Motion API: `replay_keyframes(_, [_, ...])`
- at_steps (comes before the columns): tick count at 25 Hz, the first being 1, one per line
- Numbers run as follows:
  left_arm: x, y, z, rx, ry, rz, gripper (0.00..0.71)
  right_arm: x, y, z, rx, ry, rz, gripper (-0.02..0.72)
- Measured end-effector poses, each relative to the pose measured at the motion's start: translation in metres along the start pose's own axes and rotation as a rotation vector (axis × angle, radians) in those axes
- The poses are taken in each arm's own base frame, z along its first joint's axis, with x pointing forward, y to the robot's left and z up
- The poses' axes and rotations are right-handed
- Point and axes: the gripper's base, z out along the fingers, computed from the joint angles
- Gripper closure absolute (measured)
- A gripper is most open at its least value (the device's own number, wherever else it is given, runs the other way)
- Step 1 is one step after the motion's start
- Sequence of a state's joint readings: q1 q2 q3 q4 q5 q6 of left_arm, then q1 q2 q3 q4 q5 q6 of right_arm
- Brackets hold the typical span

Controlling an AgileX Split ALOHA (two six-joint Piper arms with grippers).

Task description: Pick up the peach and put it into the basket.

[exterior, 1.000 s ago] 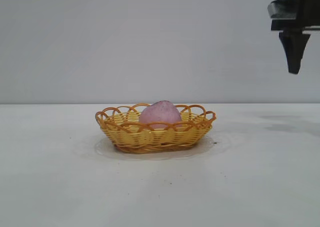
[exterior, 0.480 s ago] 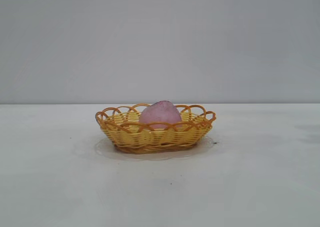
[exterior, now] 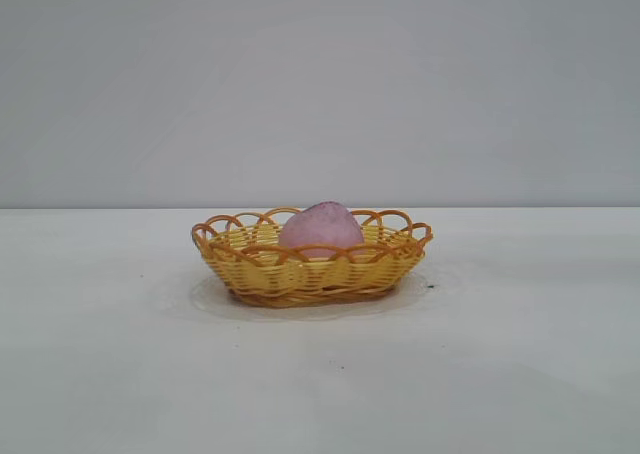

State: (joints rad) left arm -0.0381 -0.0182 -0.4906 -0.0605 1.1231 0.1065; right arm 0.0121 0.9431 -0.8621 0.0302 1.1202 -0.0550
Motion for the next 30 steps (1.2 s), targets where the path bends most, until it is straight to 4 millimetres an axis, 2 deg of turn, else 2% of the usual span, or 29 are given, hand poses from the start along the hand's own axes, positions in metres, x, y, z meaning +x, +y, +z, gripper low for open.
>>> replay_keyframes(3, [0.0, 0.0, 0.0, 0.0, 0.0, 0.0, 0.239, 0.041, -0.001, 0.002, 0.024, -0.03, 0.021, 0.197])
replay_keyframes(6, [0.0, 0.0, 0.0, 0.0, 0.0, 0.0, 0.239, 0.074, -0.002, -0.001, 0.055, -0.104, 0.025, 0.197])
replay_keyframes(10, [0.0, 0.0, 0.0, 0.0, -0.001, 0.0, 0.239, 0.107, -0.001, -0.004, 0.061, -0.255, 0.073, 0.197])
replay_keyframes(15, [0.0, 0.0, 0.0, 0.0, -0.001, 0.0, 0.239, 0.128, 0.001, -0.022, 0.049, -0.455, 0.076, 0.197])
replay_keyframes(22, [0.0, 0.0, 0.0, 0.0, -0.001, 0.0, 0.239, 0.154, 0.002, -0.036, 0.031, -0.611, 0.059, 0.197])
replay_keyframes(25, [0.0, 0.0, 0.0, 0.0, -0.001, 0.0, 0.239, 0.164, 0.002, -0.038, 0.039, -0.633, 0.059, 0.197])
replay_keyframes(30, [0.0, 0.0, 0.0, 0.0, -0.001, 0.0, 0.239, 0.17, -0.001, -0.03, 0.064, -0.574, 0.052, 0.197])
